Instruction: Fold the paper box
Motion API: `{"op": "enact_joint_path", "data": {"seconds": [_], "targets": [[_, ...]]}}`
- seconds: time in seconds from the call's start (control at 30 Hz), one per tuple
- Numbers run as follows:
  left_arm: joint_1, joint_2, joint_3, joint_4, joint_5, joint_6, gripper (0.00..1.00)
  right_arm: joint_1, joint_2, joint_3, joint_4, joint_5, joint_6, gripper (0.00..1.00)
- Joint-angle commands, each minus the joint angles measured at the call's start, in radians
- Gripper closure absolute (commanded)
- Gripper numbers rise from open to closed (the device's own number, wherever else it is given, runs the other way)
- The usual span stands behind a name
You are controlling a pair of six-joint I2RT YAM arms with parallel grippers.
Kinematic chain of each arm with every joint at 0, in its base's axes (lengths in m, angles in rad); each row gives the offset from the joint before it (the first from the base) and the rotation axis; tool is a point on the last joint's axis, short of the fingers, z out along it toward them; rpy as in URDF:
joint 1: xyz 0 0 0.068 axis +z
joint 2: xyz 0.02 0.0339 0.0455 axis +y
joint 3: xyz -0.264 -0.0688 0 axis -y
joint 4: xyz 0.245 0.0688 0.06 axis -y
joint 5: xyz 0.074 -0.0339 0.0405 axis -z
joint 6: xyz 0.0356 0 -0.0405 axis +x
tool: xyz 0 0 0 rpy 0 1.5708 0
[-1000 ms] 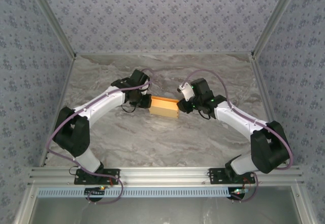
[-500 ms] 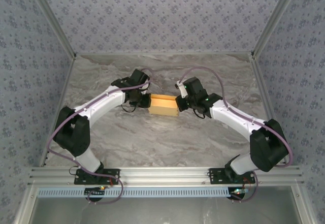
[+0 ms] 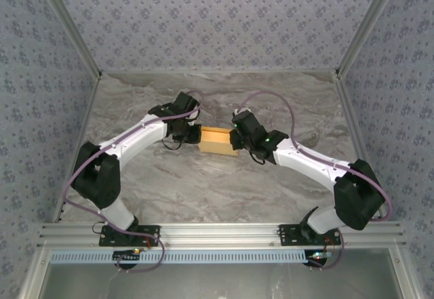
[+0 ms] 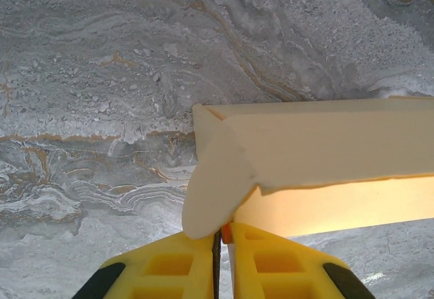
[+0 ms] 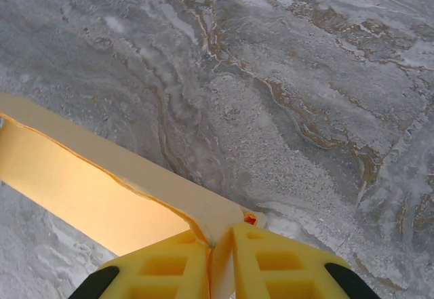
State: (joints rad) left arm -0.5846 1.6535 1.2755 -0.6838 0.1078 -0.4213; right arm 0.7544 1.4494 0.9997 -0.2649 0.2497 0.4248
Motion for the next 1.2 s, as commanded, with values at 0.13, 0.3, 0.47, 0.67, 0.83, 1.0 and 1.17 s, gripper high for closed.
{"op": "enact_joint_path", "data": {"seconds": [0.13, 0.3, 0.47, 0.67, 0.83, 1.0, 1.17], "targets": [[-0.008, 0.031, 0.027, -0.002, 0.030, -0.019, 0.87, 0.038, 0.004, -0.033, 0.060, 0.118, 0.210, 0.83], [-0.008, 0.035, 0.028, 0.000, 0.040, -0.030, 0.87, 0.071, 0.002, -0.053, 0.047, 0.219, 0.309, 0.84], [-0.008, 0.042, 0.035, 0.000, 0.050, -0.035, 0.89, 0.079, 0.010, -0.031, 0.006, 0.234, 0.388, 0.84], [-0.010, 0.045, 0.035, 0.000, 0.056, -0.040, 0.89, 0.090, 0.019, -0.022, 0.005, 0.238, 0.425, 0.84], [-0.009, 0.045, 0.033, 0.028, 0.055, -0.045, 0.89, 0.120, 0.035, -0.035, 0.005, 0.290, 0.469, 0.85], [-0.008, 0.046, 0.030, 0.029, 0.055, -0.044, 0.89, 0.147, 0.034, -0.064, 0.015, 0.346, 0.508, 0.86], [-0.008, 0.046, 0.027, 0.028, 0.052, -0.042, 0.89, 0.151, 0.032, -0.087, -0.004, 0.370, 0.551, 0.87]]}}
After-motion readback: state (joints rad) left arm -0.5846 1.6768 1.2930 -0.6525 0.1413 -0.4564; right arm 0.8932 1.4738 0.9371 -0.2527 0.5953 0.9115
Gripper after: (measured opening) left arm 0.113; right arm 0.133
